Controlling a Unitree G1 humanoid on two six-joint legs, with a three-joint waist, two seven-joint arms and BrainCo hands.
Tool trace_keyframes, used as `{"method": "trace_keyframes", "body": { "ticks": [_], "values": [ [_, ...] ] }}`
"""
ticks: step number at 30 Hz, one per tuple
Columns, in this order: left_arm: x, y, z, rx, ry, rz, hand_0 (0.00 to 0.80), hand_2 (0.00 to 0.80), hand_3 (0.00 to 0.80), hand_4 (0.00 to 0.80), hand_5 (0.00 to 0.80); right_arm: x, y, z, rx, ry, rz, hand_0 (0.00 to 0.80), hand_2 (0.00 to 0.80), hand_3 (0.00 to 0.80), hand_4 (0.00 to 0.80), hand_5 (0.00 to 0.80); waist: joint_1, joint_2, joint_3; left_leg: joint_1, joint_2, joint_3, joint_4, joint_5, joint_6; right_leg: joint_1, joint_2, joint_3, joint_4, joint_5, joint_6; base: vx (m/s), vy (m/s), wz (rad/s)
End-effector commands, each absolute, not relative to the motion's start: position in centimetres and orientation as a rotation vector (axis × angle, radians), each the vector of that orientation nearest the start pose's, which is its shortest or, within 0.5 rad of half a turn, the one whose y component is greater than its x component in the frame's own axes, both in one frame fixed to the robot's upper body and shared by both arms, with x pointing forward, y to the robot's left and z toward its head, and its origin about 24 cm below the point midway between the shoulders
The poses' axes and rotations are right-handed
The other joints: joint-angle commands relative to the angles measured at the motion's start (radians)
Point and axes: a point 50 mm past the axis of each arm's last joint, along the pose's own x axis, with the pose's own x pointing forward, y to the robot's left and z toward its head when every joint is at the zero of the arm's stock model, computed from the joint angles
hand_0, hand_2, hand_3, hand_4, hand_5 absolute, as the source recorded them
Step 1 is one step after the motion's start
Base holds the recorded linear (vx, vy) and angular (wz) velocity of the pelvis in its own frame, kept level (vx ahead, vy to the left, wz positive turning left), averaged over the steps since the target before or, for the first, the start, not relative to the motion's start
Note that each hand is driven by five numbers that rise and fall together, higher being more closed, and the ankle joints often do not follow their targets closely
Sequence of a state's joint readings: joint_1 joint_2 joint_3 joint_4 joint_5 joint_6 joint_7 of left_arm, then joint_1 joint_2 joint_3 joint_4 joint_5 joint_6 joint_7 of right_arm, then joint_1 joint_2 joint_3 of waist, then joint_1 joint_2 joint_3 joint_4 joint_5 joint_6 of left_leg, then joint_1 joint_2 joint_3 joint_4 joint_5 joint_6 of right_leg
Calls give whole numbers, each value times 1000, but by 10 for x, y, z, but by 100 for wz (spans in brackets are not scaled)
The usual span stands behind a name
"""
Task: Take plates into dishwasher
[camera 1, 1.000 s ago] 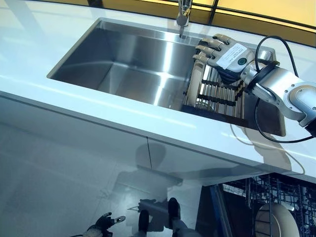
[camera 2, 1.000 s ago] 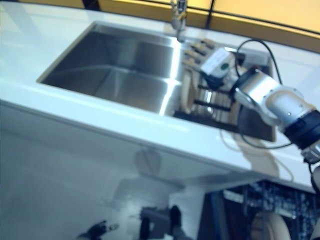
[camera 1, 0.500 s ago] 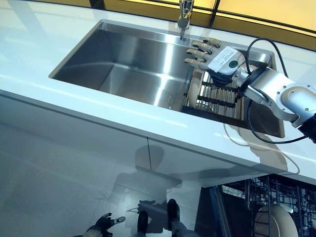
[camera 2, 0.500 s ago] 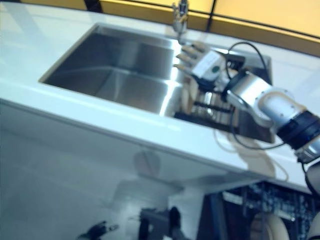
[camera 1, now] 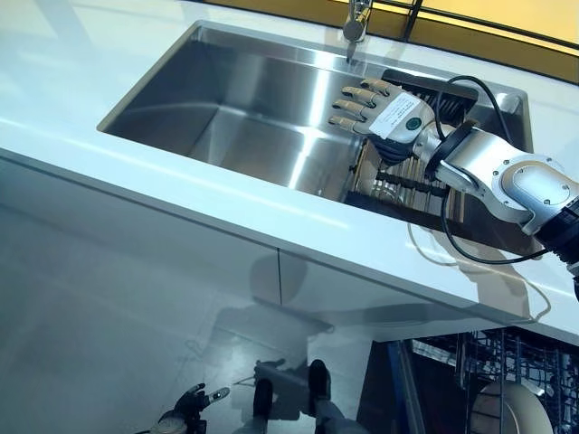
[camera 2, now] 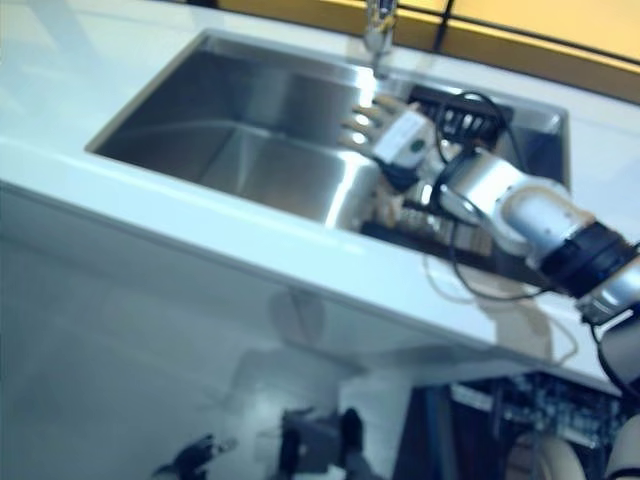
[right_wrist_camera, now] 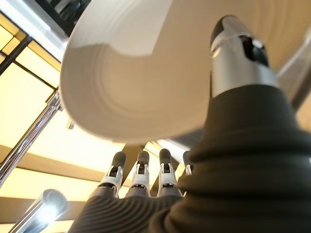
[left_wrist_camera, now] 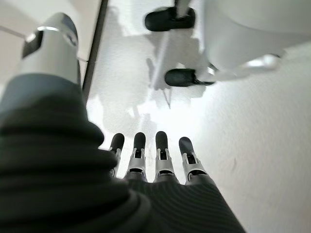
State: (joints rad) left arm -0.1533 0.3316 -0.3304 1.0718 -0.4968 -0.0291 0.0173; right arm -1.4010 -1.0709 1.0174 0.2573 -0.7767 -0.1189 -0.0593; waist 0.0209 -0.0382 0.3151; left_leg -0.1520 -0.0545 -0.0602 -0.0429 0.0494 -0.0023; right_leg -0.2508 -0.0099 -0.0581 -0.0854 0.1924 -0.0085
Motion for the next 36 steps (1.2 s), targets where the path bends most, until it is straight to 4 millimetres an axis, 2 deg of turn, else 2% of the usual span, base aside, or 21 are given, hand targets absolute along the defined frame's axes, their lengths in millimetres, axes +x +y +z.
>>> {"method": "trace_keyframes", "body": {
  "ticks": [1, 6, 7, 8, 9, 13, 25, 36],
  "values": [
    [189, 240, -116, -2, 845, 137, 0, 0, 0, 0, 0, 340, -155, 365, -2323, -853, -112, 0, 0, 0, 0, 0, 35, 1, 46, -57, 50, 11, -44, 65, -44, 65, -39, -53, 8, -78, 104, -10, -5, 5],
    [191, 240, -114, -23, 817, 131, 0, 0, 0, 0, 0, 344, -159, 359, -2386, -807, -89, 0, 0, 0, 0, 0, 36, 2, 63, -67, 52, 12, -44, 70, -45, 55, -42, -59, 9, -73, 106, -1, -1, 1],
    [194, 240, -112, -34, 803, 128, 0, 0, 0, 0, 0, 347, -160, 356, -2454, -774, -73, 355, 355, 355, 355, 355, 37, 1, 71, -72, 52, 14, -44, 74, -46, 50, -43, -61, 8, -69, 106, -23, 8, 4],
    [195, 239, -112, -40, 797, 126, 0, 0, 0, 0, 0, 348, -161, 354, -2496, -763, -71, 659, 659, 659, 659, 659, 38, 2, 75, -74, 52, 14, -44, 75, -46, 49, -44, -63, 7, -69, 107, -30, 12, 4],
    [195, 239, -111, -47, 792, 126, 0, 0, 0, 0, 0, 349, -162, 352, -2545, -751, -67, 800, 800, 800, 800, 800, 40, 3, 79, -77, 53, 15, -44, 76, -47, 47, -46, -66, 6, -67, 107, 0, 0, 0],
    [194, 240, -111, -59, 783, 126, 0, 0, 0, 0, 0, 353, -165, 347, -2645, -699, -68, 800, 800, 800, 800, 800, 42, 1, 86, -79, 55, 17, -44, 79, -50, 46, -49, -75, 5, -64, 109, 0, 0, 0],
    [189, 242, -114, -42, 807, 122, 0, 0, 0, 0, 0, 352, -171, 351, -2691, -684, -92, 800, 800, 800, 800, 800, 38, -13, 61, -58, 56, 22, -44, 69, -47, 64, -48, -68, 7, -70, 110, 3, 2, 1],
    [178, 243, -121, -17, 867, 115, 0, 0, 0, 0, 0, 351, -180, 353, -2612, -634, -110, 800, 800, 800, 800, 800, 25, -32, 7, -14, 57, 33, -44, 43, -40, 96, -44, -47, 8, -81, 110, 20, 21, -3]
  ]
}}
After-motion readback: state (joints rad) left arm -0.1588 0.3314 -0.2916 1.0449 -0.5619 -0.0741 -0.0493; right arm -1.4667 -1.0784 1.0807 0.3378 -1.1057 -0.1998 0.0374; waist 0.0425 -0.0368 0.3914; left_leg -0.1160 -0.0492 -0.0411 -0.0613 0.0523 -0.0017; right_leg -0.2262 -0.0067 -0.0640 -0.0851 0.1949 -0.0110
